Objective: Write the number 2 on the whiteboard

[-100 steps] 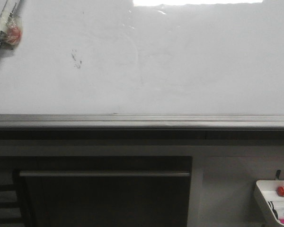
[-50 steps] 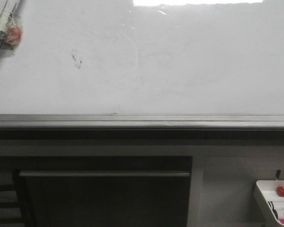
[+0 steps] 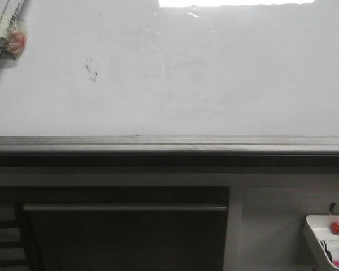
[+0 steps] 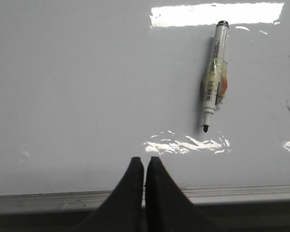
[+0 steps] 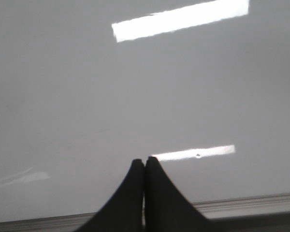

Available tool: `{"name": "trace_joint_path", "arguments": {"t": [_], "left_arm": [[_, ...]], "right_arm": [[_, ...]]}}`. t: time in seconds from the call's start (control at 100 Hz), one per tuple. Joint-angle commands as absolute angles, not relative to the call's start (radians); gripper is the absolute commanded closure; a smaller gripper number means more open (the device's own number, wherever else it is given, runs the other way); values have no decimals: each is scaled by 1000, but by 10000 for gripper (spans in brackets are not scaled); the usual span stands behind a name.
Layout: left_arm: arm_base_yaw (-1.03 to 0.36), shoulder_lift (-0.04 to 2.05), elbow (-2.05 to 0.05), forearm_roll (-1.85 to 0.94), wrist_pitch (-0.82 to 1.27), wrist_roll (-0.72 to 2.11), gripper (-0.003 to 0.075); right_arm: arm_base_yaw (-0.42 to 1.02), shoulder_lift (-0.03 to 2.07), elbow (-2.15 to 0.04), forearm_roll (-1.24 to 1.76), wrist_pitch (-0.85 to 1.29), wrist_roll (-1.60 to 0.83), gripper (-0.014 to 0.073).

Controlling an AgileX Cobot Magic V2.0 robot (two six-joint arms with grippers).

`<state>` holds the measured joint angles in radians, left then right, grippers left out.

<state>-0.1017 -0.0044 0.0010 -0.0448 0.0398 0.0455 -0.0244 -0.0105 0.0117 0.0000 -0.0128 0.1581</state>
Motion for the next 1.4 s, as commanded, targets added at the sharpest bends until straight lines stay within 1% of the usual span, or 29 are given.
{"name": "trace_joint_path", "arguments": {"t": [0.0,0.12,0.23,0.39,0.51,0.72,0.83,1.15,1.2,1.25,1.29,1.3,1.32,1.33,1.37,1.39], "left_arm": [[-104,-31,28,-48,-79,39,738],[-104,-31,-23,-48,-77,39,738],[-104,-26,-113,-54,-31,39,738],[-104,44,-280,-54,130,39,738],[-104,140,-410,-41,255,41,738],[-104,305,-571,-22,404,109,738],[-104,357,-591,-38,401,109,738],[-104,418,-583,-59,412,109,729],[-104,425,-583,-69,412,109,688],[-104,438,-583,-74,412,119,610],[-104,448,-583,-74,410,124,519],[-104,450,-583,-74,410,124,486],[-104,455,-583,-76,410,124,450],[-104,457,-583,-81,410,124,415],[-111,467,-583,-95,404,124,317],[-117,472,-583,-97,402,124,290]], "right_arm": [[-30,-27,39,-19,-121,157,666],[-30,-27,-3,-19,-108,157,666],[-30,-24,-96,-24,28,157,666],[-30,27,-254,-38,196,155,666],[-18,125,-383,-38,315,64,666],[33,349,-618,-38,499,11,666],[42,439,-684,-36,520,9,666],[42,553,-689,-20,525,9,666],[42,565,-689,-20,532,9,663],[42,578,-689,-20,539,9,641],[42,587,-689,-20,541,9,605],[42,589,-689,-20,543,9,590],[42,592,-689,-20,542,9,573],[42,595,-689,-20,542,9,554],[42,600,-689,-20,542,9,492],[42,604,-689,-20,542,9,470]]}}
